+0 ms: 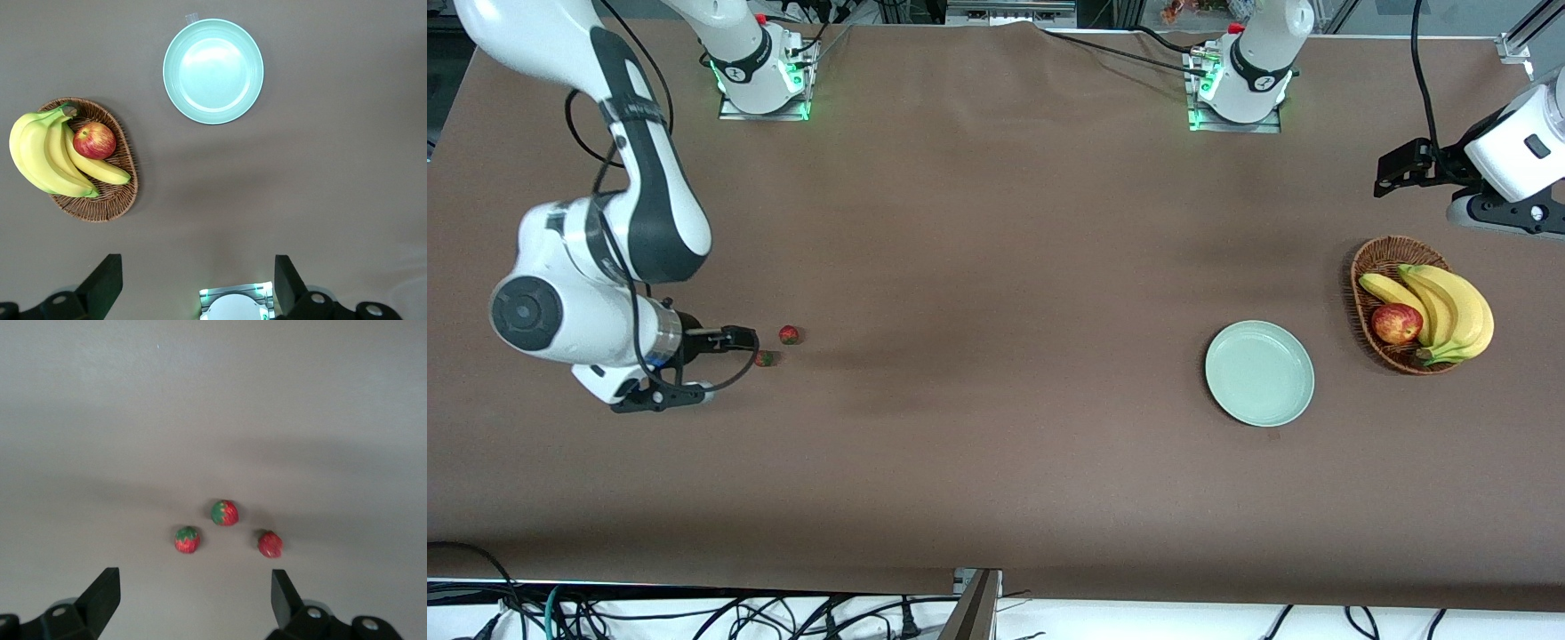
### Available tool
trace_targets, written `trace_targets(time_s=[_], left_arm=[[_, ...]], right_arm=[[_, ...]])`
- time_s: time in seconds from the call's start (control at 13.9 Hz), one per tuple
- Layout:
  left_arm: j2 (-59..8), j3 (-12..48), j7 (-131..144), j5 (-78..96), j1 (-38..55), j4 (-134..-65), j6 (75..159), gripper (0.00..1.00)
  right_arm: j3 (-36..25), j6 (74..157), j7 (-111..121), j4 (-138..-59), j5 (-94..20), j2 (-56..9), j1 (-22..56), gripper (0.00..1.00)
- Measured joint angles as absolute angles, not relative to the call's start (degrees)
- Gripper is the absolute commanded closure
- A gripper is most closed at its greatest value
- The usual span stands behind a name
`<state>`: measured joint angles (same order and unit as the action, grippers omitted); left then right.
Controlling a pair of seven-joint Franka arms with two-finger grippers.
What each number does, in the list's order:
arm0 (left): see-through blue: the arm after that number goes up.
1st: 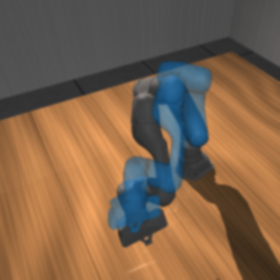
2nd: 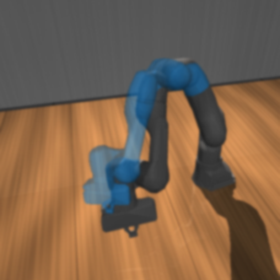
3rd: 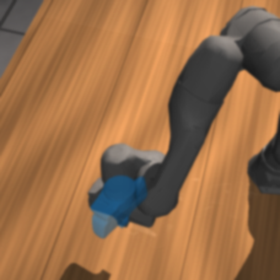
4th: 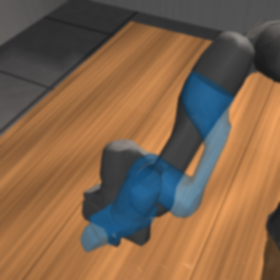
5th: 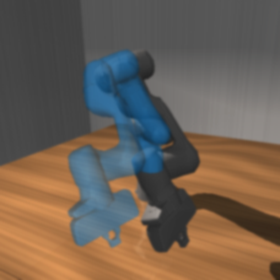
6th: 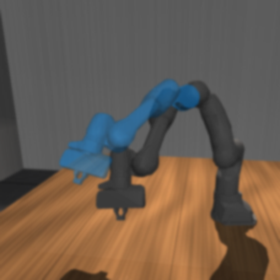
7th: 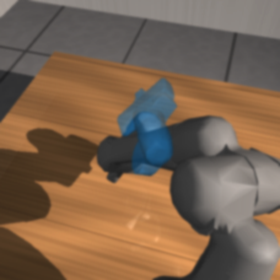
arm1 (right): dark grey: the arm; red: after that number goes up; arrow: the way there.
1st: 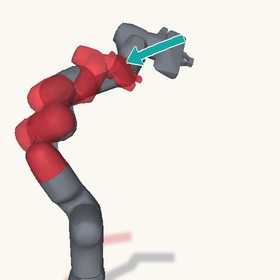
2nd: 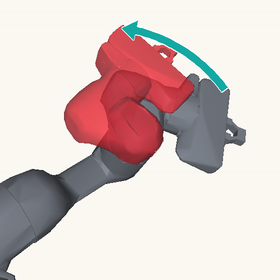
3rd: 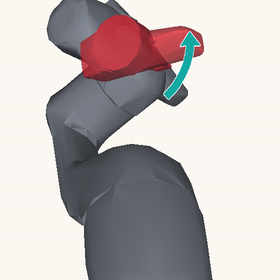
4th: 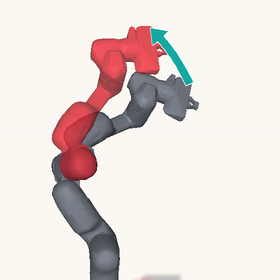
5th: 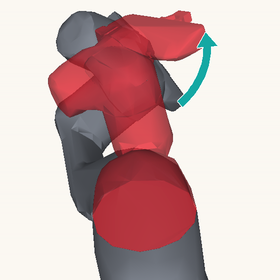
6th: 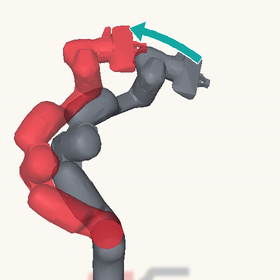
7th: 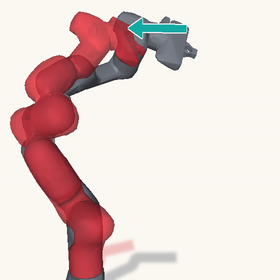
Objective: Collect all strawberries into plate
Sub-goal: 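Reach the right gripper down to the cluster of strawberries, then grasp one strawberry with the right gripper and lift it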
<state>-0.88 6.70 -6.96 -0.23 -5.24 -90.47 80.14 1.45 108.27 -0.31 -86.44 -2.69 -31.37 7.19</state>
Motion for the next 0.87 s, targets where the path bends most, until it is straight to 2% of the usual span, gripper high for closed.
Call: trace_targets(time_s=[0.43,0.87], left_arm=[[-0.95,6.7,-6.96,-0.23,-5.24,-90.47,80.04,0.0],[-0.96,6.7,-6.96,-0.23,-5.24,-90.47,80.04,0.0]], right_arm=[[1.48,115.08,-8.9,-91.07,-2.97,-36.53,11.22,0.0],[0.81,123.12,-9.08,-100.62,-2.97,-35.27,11.3,0.0]])
